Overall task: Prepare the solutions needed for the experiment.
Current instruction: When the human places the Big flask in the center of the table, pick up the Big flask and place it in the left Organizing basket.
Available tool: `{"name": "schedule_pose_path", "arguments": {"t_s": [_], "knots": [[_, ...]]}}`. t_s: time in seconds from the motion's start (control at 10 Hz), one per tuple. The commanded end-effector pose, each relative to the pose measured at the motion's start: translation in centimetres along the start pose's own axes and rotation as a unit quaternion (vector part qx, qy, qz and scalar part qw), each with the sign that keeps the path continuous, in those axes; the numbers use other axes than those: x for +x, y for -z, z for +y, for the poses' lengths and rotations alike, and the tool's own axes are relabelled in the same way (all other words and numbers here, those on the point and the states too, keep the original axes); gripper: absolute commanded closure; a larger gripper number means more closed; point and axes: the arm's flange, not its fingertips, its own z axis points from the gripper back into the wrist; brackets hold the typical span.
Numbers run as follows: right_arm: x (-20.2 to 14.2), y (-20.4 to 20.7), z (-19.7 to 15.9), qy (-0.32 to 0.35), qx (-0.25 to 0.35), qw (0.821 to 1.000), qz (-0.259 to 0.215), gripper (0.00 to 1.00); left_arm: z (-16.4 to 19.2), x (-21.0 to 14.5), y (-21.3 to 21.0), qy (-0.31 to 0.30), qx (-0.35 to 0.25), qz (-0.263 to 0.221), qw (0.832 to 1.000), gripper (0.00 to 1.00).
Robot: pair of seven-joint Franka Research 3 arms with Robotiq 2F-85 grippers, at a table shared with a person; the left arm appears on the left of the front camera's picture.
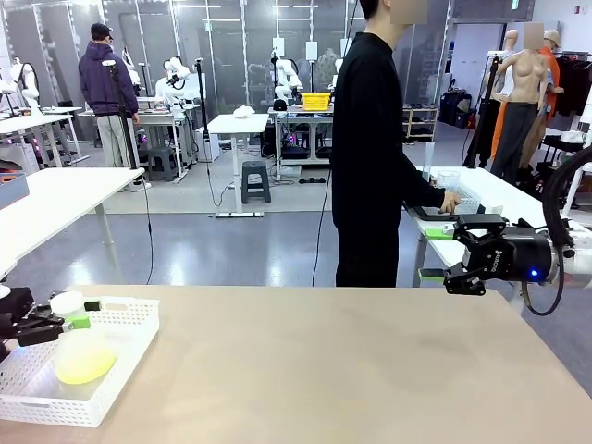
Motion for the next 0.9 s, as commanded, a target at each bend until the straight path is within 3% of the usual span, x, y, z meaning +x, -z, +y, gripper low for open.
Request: {"name": "schedule_pose_path", "arguments": {"t_s": [0.0, 0.1, 0.2, 0.3, 0.8], "knots": [[0.0, 0.0, 0.1, -0.001, 0.001, 1.000, 0.001, 0.18, -0.6, -0.6, -0.3, 0.010, -0.005, -0.003, 1.000, 0.25], [0.0, 0.0, 0.1, -0.001, 0.001, 1.000, 0.001, 0.18, -0.8, -0.4, -0.5, 0.009, -0.002, 0.003, 1.000, 0.19], [0.0, 0.0, 0.1, -0.001, 0.001, 1.000, 0.001, 0.18, -1.0, -0.2, -0.7, 0.008, 0.000, 0.008, 1.000, 0.05], [0.0, 0.0, 0.1, -0.001, 0.001, 1.000, 0.001, 0.18, -1.4, 0.0, -0.9, 0.006, 0.004, 0.013, 1.000, 0.00], [0.0, 0.0, 0.1, -0.001, 0.001, 1.000, 0.001, 0.18, -3.8, 0.9, -2.8, 0.006, 0.030, 0.020, 0.999, 0.00]]}}
